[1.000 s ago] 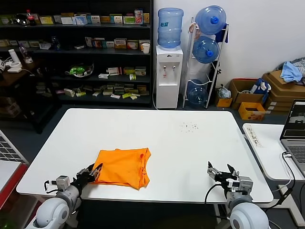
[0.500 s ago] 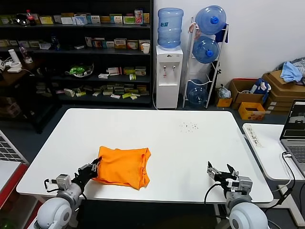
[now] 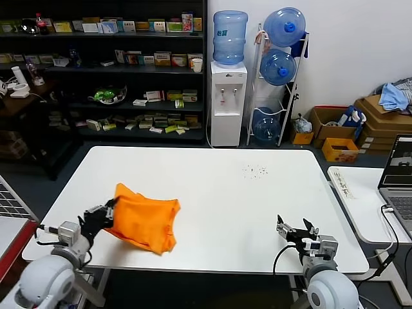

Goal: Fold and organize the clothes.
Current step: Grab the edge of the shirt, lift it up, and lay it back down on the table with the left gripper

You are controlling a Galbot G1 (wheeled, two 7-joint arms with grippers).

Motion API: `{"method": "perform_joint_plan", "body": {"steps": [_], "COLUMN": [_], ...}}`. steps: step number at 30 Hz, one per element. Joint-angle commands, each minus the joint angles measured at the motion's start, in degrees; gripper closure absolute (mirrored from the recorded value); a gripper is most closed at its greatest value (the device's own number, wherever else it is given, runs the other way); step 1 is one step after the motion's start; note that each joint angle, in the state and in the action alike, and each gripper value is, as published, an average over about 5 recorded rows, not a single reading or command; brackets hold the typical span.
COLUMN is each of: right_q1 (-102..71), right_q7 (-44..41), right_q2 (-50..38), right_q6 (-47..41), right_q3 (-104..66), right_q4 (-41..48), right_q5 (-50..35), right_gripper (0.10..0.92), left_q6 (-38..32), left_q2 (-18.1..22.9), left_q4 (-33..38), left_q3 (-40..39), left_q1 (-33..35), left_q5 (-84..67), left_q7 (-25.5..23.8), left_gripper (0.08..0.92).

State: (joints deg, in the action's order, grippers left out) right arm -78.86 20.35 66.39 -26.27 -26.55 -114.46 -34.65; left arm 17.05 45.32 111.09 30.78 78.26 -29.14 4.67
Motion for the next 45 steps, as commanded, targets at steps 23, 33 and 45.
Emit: {"method": "perform_joint_plan", "body": {"steps": [23, 33, 45], "right_q1": [-1.7, -2.93, -3.75], "right_q7": [-0.23, -0.21, -3.88], "right_q2": [2.55, 5.74, 5.33], "right_q6": [1.48, 2.42, 9.58], "right_q3": [-4.06, -6.78, -8.28], "right_q4": [4.54, 5.72, 1.78], "right_q5": [3.07, 5.96, 6.33], "right_gripper": [0.203, 0.203, 0.203], "left_q6": [3.28, 0.93, 0.03], "left_q2": [8.68, 30.3, 35.06], "left_q4": [16.46, -3.62, -8.68], "left_q3": [-24.06, -37.25, -36.04], "left_q1": [-14.15, -24.8, -23.76], "left_q5": [-52.08, -40.41, -29.05], "left_q7": [25.45, 24.8, 22.12], "left_gripper": [0.895, 0.895, 0.895]}}
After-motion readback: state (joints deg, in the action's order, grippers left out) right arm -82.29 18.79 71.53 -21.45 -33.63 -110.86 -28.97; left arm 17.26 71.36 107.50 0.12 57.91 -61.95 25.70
